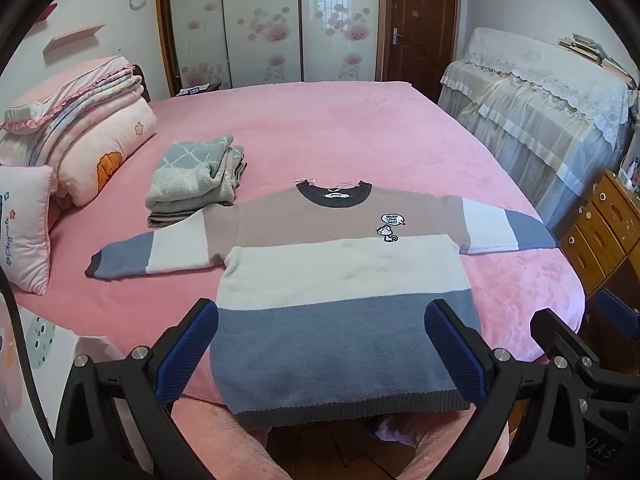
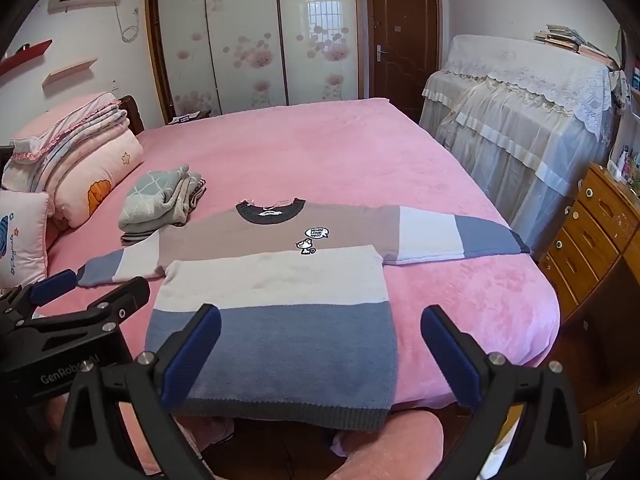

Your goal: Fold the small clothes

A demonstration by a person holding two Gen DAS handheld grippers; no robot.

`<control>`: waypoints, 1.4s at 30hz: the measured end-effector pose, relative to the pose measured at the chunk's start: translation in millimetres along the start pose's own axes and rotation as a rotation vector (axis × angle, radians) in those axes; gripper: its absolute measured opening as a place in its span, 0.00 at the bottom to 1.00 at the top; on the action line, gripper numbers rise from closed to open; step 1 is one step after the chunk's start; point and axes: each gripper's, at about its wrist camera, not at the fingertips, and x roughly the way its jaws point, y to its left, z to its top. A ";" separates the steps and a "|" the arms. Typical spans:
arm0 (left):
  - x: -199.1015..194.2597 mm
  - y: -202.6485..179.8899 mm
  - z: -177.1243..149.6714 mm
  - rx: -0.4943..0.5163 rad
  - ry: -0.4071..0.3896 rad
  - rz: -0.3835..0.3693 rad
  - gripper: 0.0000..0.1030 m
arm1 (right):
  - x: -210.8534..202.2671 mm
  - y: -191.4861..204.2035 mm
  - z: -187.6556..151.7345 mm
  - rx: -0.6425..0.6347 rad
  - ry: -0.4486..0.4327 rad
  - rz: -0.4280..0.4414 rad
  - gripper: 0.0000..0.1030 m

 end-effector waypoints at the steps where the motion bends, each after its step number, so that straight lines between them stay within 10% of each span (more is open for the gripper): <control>1: 0.0 0.3 0.1 0.000 0.000 0.000 0.99 | -1.2 -2.8 1.8 -0.001 0.001 0.000 0.98; 42: 13.0 10.2 7.8 -0.020 0.021 0.005 0.99 | 7.4 -9.6 2.3 -0.004 -0.001 0.013 0.98</control>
